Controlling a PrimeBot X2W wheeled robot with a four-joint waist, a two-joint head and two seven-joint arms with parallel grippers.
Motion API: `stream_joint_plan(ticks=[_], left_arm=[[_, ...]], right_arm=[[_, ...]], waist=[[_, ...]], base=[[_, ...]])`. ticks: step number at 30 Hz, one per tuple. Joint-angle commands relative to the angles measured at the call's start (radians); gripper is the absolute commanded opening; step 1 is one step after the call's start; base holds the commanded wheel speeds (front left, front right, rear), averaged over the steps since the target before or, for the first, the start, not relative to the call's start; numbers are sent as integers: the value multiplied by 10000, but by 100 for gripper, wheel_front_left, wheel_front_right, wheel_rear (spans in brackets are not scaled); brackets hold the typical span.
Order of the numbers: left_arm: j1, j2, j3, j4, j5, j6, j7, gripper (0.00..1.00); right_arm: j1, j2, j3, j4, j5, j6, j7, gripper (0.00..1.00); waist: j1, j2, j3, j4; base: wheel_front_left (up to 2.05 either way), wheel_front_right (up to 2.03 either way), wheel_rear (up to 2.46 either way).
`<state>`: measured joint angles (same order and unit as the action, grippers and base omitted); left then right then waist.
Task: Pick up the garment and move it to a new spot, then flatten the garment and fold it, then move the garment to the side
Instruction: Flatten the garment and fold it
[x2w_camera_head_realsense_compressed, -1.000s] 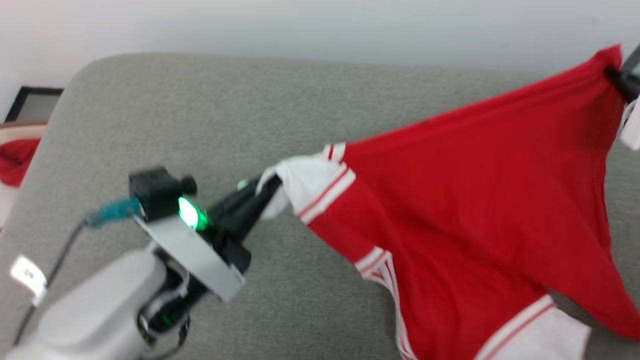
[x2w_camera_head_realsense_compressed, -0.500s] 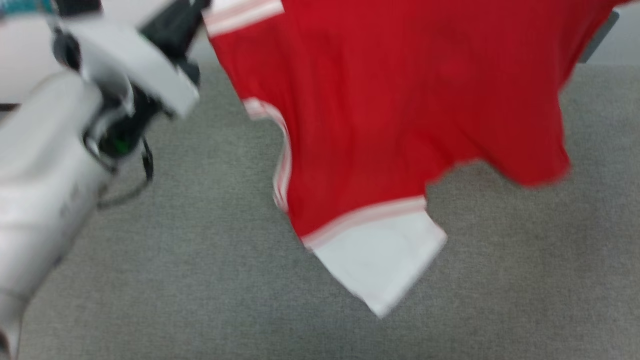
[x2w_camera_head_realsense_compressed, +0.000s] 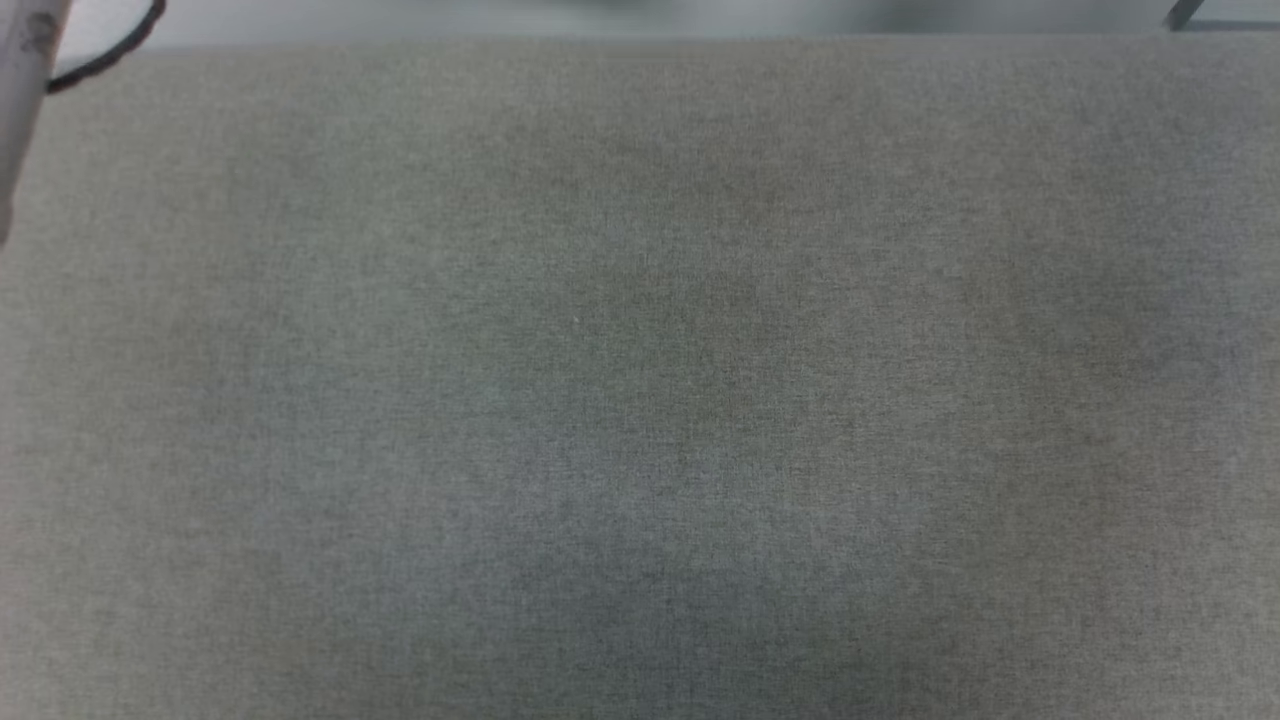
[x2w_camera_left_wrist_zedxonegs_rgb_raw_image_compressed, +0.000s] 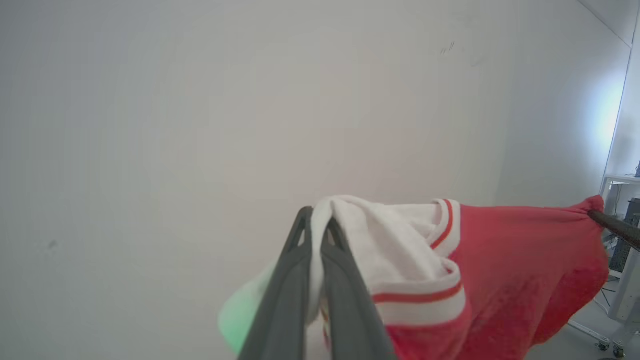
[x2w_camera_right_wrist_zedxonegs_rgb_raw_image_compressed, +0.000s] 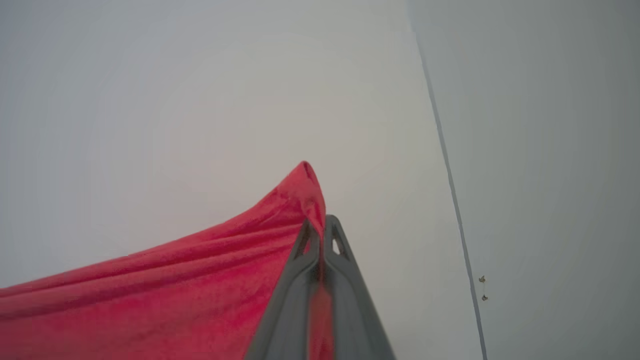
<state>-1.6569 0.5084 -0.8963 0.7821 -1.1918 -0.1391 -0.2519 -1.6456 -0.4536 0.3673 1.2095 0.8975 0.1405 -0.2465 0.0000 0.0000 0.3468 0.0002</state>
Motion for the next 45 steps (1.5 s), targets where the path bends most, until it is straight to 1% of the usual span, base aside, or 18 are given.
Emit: stream_joint_plan(ticks=[1,4,6,8,10,13,14,17,20,26,31,36,41,45], left_arm=[[314,354,-1,-15,-235,146,-100,0],[1039,407,-296,-522,-613,135,-131,0],[1584,552,-430,-973,-874,124,-136,0],[2265,639,-306,-1593,-1128,123,-142,0],[3066,802,-203,-2258,-1130,103,-143,0],[4265,986,265,-3271,-1152,101,-138,0],[4265,986,265,-3271,-1152,101,-138,0],[5625,1091,916,-4298,-1137,101,-137,0],[7076,1177,1463,-5343,-829,99,-138,0],[9623,1244,1793,-6927,-28,99,-138,0],[11654,1183,2478,-7875,608,99,-138,0],[13384,1007,2931,-8550,1246,98,-126,0],[14766,806,3531,-9191,1598,99,-126,0],[15843,699,4025,-9847,1756,99,-127,0]], right_arm=[[326,-170,29,85,0,-175,-42,0],[1028,-18,298,-91,89,-161,139,0],[1536,24,490,-371,199,-129,237,0],[2179,4,713,-762,356,-123,378,0],[2863,-83,906,-1249,618,-114,516,0],[3850,-393,1177,-2128,1047,-106,765,0],[3850,-393,1177,-2128,1047,-106,765,0],[4929,-833,1413,-3063,1549,-106,1002,0],[6050,-1327,1552,-4008,2086,-106,1190,0],[8375,-2322,1728,-5961,2981,-105,1531,0],[10113,-2997,1619,-7353,3370,-105,1618,0],[11604,-3505,1324,-8377,3492,-105,1587,0],[12945,-3920,783,-9202,3508,-106,1586,0],[13981,-4125,218,-9861,3510,-106,1647,0]], waist=[[0,0,138,-18],[0,0,195,-3],[0,0,205,-12],[0,0,193,-1],[0,0,165,16],[0,0,78,61],[0,0,78,61],[0,0,-34,100],[0,0,-181,163],[0,0,-472,280],[0,0,-616,261],[0,0,-718,256],[0,0,-756,227],[0,0,-716,150]], base=[[0,0,0],[0,0,0],[0,0,0],[0,0,0],[0,0,0],[0,0,0],[0,0,0],[0,0,0],[0,0,0],[0,0,0],[0,0,0],[0,0,0],[0,0,0],[0,0,0]])
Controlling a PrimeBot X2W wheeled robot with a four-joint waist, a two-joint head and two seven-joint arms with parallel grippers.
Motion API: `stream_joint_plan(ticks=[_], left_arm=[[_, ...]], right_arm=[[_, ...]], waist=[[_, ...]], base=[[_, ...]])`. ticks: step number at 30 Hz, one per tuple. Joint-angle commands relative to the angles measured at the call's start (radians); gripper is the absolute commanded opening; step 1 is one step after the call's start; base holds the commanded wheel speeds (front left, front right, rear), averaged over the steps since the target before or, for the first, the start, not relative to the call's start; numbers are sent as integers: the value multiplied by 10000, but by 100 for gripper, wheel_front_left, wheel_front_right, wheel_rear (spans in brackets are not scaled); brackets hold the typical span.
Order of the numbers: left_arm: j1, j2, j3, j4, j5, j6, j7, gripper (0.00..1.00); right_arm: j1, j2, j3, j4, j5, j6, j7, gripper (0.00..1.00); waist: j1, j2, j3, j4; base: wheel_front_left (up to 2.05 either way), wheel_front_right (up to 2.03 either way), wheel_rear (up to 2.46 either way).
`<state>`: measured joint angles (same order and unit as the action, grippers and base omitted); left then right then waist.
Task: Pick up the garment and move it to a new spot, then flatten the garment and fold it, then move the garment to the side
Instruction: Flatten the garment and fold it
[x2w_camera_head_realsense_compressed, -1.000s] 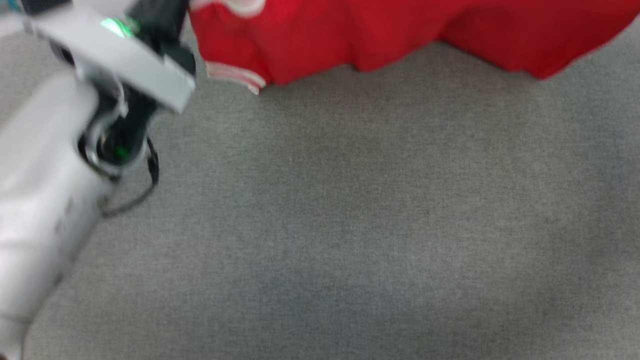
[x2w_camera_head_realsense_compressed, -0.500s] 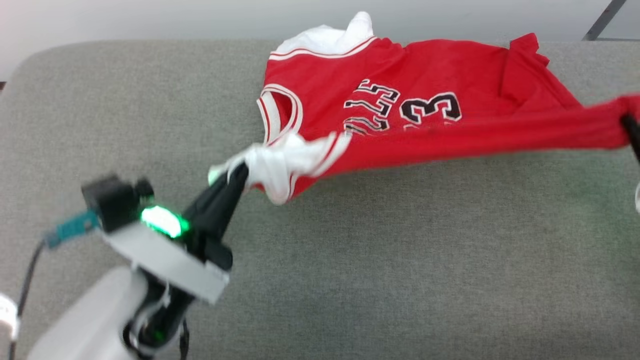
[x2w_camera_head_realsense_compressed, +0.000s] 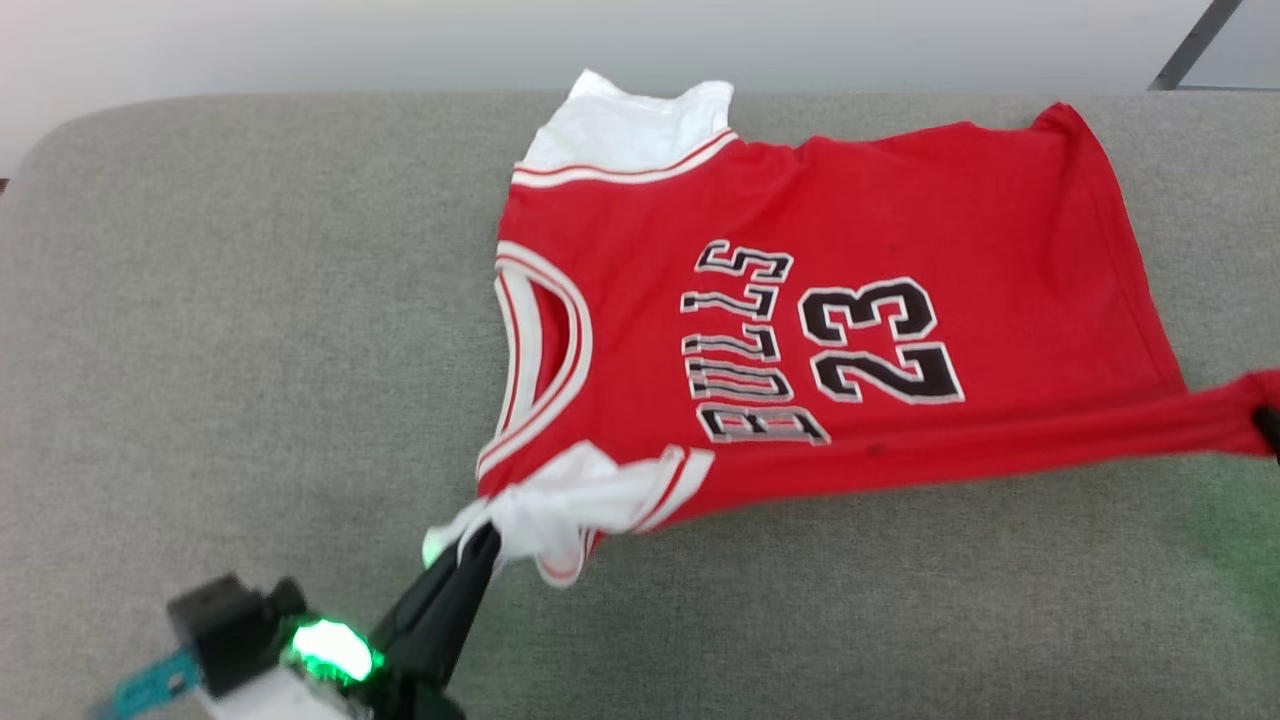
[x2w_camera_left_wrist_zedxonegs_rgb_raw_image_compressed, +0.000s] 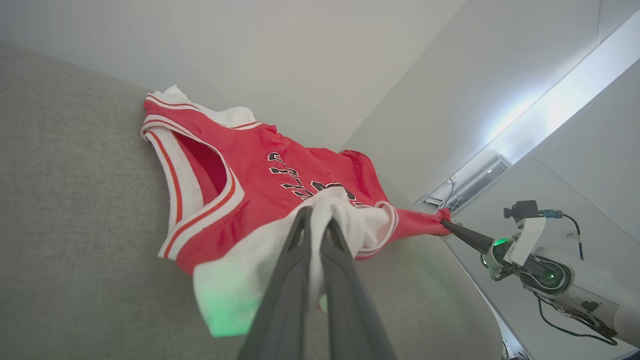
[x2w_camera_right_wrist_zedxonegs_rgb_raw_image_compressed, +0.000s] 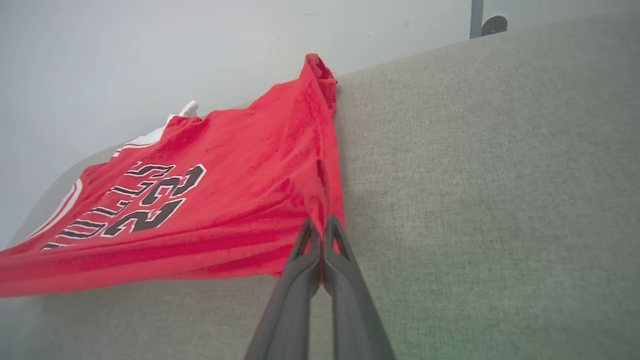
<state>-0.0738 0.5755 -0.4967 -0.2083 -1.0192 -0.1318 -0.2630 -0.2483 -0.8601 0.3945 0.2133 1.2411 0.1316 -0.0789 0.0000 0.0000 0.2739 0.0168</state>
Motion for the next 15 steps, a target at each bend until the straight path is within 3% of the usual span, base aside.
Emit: stream_joint_plan(ticks=[1,9,15], left_arm=[[295,26,142,-124,83,26,-17,0],[2195,245,825,-1425,582,26,-19,0],[2102,445,782,-1709,778,26,-17,0]], right_arm=[[284,-104,-222,-63,53,-18,-28,0],[2501,-244,-1831,-1371,-154,-21,92,0],[3098,326,-2865,-2088,-622,-20,698,0]], waist=[[0,0,27,-35],[0,0,222,-82],[0,0,327,-70]], base=[[0,0,0],[0,0,0],[0,0,0]])
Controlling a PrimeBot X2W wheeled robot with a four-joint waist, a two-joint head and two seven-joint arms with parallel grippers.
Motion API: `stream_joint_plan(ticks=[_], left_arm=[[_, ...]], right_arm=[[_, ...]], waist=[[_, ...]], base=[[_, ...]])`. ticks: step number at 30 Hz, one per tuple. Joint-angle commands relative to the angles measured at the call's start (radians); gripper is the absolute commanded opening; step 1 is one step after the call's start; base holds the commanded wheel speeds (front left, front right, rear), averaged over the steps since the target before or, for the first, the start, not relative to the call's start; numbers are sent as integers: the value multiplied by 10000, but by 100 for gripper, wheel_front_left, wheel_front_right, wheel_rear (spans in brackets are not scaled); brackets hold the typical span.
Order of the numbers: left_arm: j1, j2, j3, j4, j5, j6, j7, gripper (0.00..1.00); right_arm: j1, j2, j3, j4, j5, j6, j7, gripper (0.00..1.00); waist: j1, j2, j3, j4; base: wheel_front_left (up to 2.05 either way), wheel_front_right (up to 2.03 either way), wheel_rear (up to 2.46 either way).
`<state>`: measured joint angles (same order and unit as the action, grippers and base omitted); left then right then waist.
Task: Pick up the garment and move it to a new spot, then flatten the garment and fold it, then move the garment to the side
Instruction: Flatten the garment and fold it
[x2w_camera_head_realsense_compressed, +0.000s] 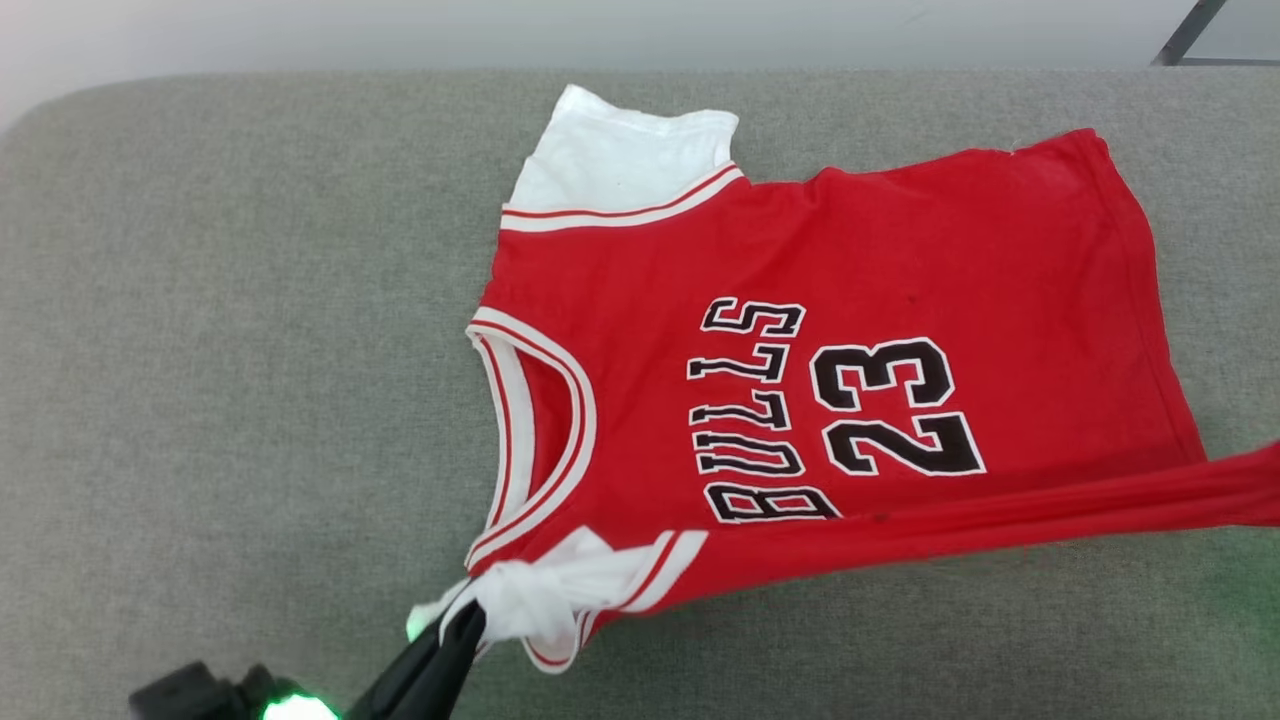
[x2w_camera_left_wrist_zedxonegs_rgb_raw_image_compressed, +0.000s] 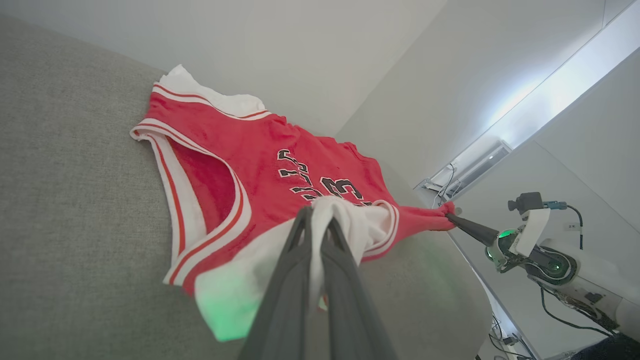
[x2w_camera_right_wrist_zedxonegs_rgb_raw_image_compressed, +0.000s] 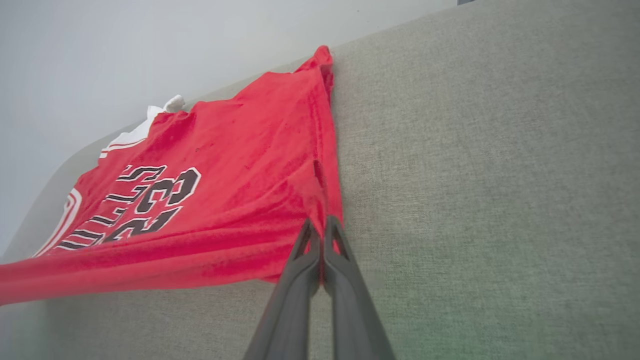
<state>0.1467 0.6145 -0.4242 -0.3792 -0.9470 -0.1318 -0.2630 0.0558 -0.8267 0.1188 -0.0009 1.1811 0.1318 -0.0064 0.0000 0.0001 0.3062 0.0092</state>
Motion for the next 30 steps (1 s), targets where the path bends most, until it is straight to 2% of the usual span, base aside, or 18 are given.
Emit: stream_joint_plan(ticks=[1,10,18,23,30], left_arm=[[-289,81,-29,48,55,26,-17,0],[-3067,335,-1265,1560,-454,25,-2,0],[-5317,337,-2690,3180,-1437,25,-9,0],[-6095,198,-3285,4088,-1800,25,-11,0],[-6514,-332,-3490,5143,-2087,25,-12,0]], right_arm=[[6,131,-202,-21,-106,-22,136,0],[-1283,1469,-761,81,-1088,-18,1564,0],[-2792,2336,-622,874,-1835,-17,2607,0],[-3234,2713,-633,1489,-2116,-17,2799,0],[-3439,3098,-618,2272,-2548,-17,2460,0]], waist=[[0,-1,12,18],[0,-1,-34,223],[0,-1,35,123],[0,-1,232,156],[0,-1,552,203]], base=[[0,0,0],[0,0,0],[0,0,0],[0,0,0],[0,0,0]])
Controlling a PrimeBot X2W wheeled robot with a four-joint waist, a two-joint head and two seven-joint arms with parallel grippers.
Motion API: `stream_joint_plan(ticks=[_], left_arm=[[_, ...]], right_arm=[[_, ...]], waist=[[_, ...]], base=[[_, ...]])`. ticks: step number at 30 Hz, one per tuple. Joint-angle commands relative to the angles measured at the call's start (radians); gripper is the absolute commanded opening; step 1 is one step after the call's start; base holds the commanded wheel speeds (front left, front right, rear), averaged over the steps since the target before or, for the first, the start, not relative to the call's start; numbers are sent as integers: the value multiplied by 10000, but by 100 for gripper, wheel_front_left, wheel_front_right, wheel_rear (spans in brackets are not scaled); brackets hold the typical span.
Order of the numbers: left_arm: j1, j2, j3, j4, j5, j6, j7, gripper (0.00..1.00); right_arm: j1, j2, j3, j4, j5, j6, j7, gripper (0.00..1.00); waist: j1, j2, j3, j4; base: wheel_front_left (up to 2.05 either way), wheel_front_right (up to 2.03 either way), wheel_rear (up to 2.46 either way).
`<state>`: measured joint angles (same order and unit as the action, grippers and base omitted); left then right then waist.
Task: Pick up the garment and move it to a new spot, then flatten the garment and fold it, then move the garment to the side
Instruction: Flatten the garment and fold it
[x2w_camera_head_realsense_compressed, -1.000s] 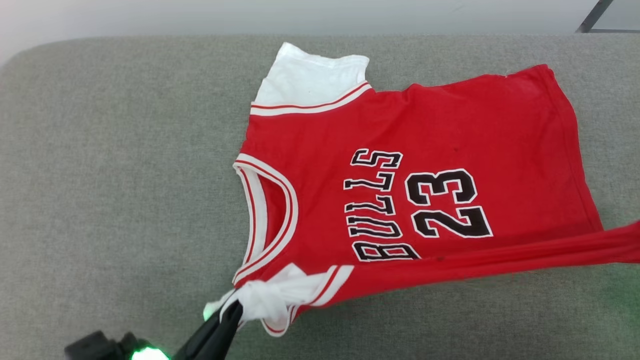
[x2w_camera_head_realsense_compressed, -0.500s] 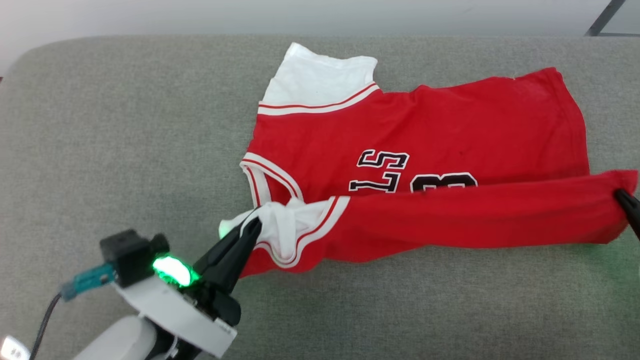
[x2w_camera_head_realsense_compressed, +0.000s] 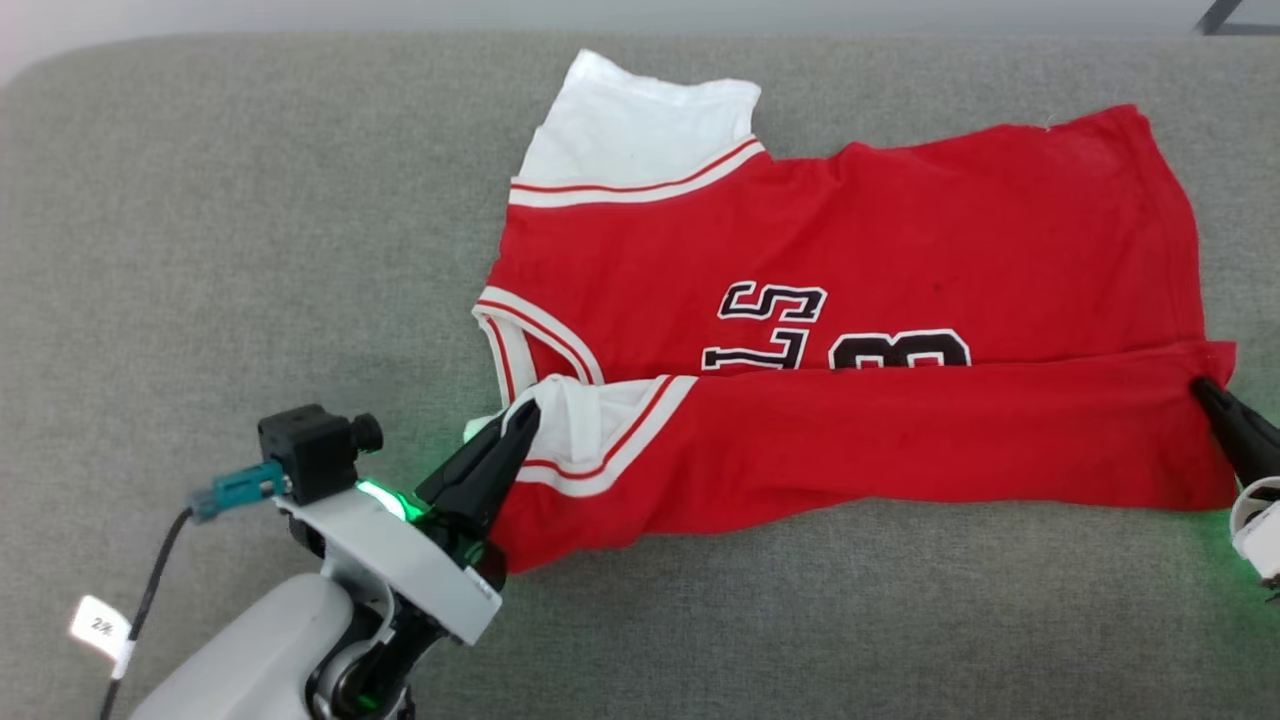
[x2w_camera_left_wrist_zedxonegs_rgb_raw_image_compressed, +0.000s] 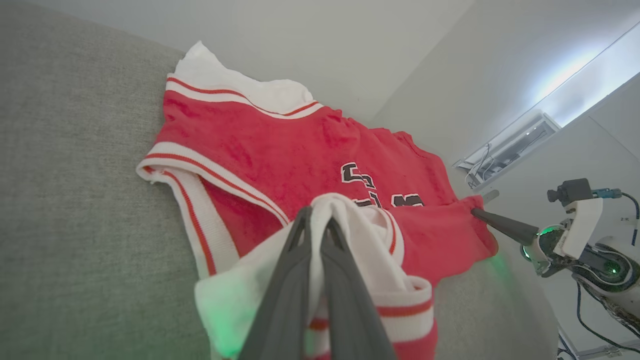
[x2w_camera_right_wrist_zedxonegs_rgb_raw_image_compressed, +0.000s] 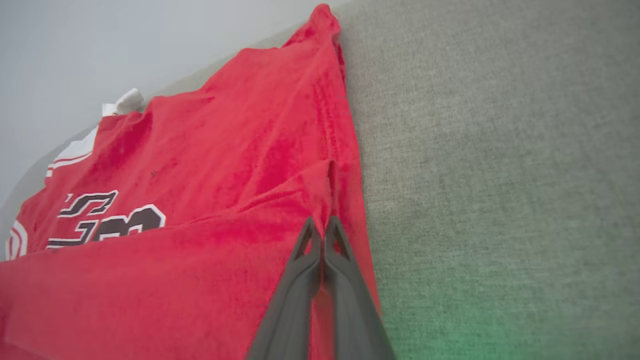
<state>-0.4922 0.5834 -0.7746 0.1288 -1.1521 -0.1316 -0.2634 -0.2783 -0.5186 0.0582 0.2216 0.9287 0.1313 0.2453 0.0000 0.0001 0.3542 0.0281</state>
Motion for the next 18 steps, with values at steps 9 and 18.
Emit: stream_joint_plan(ticks=[9,18], left_arm=[[-482,-296,-373,1056,239,23,-6,31],[-1111,374,-1056,1390,292,23,-6,100]], right_arm=[[-368,104,198,509,-385,-11,-344,0],[-370,184,371,430,-512,-11,-841,100]], waist=[[0,-1,273,13],[0,-1,5,17]], base=[[0,0,0],[0,0,0]])
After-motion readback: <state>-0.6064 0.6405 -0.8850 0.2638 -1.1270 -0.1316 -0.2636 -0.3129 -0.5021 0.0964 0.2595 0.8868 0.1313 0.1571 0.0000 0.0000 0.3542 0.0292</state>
